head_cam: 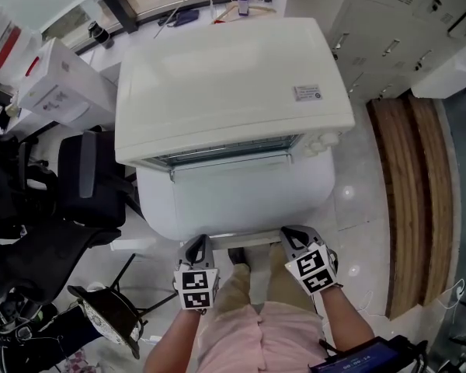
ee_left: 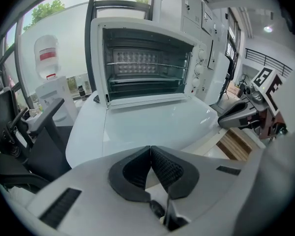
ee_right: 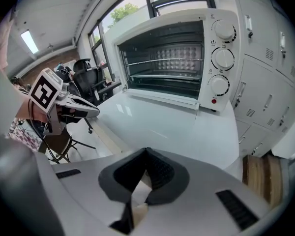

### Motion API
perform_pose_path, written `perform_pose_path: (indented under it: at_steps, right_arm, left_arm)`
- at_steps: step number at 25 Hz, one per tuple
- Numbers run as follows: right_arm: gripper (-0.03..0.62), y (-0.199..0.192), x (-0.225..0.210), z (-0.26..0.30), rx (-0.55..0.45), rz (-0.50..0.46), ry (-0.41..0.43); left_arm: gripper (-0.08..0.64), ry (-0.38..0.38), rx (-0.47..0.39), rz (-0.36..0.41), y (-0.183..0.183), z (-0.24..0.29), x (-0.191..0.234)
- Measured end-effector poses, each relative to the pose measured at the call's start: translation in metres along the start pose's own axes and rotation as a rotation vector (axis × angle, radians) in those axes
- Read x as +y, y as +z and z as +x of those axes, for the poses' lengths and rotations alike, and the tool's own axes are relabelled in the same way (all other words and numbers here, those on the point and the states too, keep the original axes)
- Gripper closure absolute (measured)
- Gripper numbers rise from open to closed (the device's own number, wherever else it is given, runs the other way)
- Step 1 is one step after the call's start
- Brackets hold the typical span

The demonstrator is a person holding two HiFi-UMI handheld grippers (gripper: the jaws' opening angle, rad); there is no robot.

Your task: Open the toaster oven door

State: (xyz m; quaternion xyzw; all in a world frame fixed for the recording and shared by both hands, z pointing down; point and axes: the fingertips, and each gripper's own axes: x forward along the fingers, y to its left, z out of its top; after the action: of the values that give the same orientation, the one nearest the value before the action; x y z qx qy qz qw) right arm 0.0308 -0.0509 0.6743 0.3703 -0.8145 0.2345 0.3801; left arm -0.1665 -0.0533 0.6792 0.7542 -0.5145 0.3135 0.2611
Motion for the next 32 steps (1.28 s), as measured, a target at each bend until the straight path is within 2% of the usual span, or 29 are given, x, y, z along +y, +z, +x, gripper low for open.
perform_pose_path:
  at_steps: [13, 20, 26, 32]
  right_arm:
    - [0.592, -0.020, -0.001, 0.018, 0.031, 0.008, -0.004]
    - [0.592, -0.017, -0.003, 0.018, 0.013, 0.012, -0.012]
    - [0.592, 0.004, -0.004, 0.006, -0.041, -0.022, -0.043]
    - [0.592, 0.064, -0.007, -0.032, -0.184, 0.001, -0.070]
  left_arm:
    - [0.546, -0.018, 0.021, 0.008, -0.013, 0.018, 0.000]
    - [0.546, -0.008, 0.001, 0.015, -0.013, 0.018, 0.001]
    - [0.546, 0.040, -0.101, 0.014, 0.014, -0.006, 0.006]
    - [0.546, 0.111, -0.266, 0.001, 0.077, -0.051, 0.018]
